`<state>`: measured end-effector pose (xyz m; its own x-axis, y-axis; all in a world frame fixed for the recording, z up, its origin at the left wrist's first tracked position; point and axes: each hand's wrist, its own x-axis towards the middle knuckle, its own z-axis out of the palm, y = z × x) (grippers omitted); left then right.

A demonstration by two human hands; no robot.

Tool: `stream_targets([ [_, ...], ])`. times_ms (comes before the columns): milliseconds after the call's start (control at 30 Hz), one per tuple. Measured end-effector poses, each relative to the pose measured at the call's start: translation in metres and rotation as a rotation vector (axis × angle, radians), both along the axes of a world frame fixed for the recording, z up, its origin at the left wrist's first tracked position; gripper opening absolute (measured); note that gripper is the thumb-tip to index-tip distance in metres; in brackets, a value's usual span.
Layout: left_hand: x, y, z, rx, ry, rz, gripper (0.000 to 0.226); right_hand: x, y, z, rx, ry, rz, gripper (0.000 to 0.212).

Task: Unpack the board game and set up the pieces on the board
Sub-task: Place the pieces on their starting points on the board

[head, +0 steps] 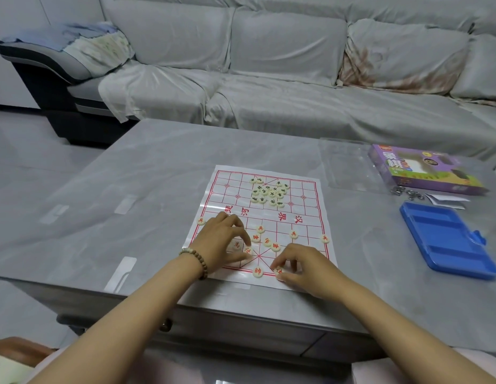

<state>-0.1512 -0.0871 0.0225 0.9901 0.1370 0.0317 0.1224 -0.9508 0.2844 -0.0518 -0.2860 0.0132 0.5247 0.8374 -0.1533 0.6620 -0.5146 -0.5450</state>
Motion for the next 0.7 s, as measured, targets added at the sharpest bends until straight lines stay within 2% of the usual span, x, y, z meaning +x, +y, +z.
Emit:
stream_targets([
  [100, -0.011, 0.003, 0.002, -0.062, 0.022, -0.021, 0.031, 0.0, 0.0, -0.003, 0.025, 0.067, -0.007, 0.025],
  [267, -0.023, 0.002, -0.004, -0.119, 0.135, -0.024, 0.031, 0.001, -0.001, -0.005, 0.017, 0.022, -0.059, 0.025],
  [500, -0.025, 0.007, -0.006, -0.198, 0.152, -0.004, 0.037, 0.002, 0.0, -0.004, -0.015, 0.029, -0.062, 0.023],
  [700, -0.023, 0.008, -0.006, -0.24, 0.157, -0.009, 0.03, 0.003, 0.0, -0.004, -0.01, 0.036, -0.074, 0.021],
])
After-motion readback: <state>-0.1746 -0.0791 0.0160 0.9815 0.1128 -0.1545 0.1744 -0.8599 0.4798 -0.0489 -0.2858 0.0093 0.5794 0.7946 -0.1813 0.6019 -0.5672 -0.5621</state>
